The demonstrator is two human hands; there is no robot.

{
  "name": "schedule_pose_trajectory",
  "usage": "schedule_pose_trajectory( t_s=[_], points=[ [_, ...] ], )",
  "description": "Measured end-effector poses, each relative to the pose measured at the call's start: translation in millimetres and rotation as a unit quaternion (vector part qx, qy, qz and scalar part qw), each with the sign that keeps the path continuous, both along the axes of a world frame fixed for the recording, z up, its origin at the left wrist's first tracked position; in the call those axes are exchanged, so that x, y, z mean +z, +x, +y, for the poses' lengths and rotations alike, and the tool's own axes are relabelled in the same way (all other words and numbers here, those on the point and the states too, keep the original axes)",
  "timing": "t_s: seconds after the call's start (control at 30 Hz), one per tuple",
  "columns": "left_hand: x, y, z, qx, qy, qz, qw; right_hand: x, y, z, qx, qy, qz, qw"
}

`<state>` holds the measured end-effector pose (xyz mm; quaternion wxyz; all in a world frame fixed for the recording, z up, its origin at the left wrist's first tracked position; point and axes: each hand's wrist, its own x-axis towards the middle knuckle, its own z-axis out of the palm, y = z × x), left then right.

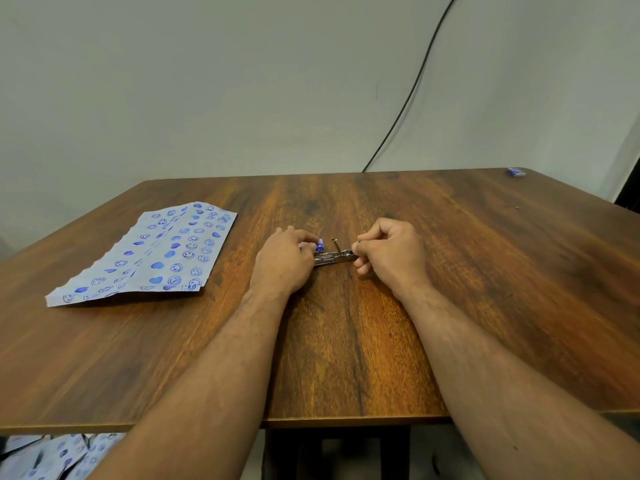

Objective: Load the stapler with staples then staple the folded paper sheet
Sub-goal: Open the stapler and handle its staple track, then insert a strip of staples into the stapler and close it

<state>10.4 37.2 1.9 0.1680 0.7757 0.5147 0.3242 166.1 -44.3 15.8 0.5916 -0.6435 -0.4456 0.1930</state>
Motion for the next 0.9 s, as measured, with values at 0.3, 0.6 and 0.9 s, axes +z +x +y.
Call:
schedule_pose_trajectory(
  t_s=[0.3,0.6,0.9],
  points=[
    [7.0,3.0,-5.7,0.044,-0.032,0.062,0.997,1.1,-0.6,-1.1,0.004,-0.004,-0.008,1.0],
    [4.9,0.1,-2.7,0.075,-0.031,0.017,0.997,0.8,-0.4,1.9,0.002,-0.023,-0.005,1.0],
    [5.5,-1.3,-4.8,0.088,-0.06,-0.021,0.994,1.6,1.0,1.9,-0.007,-0.013,0.002,1.0]
  ],
)
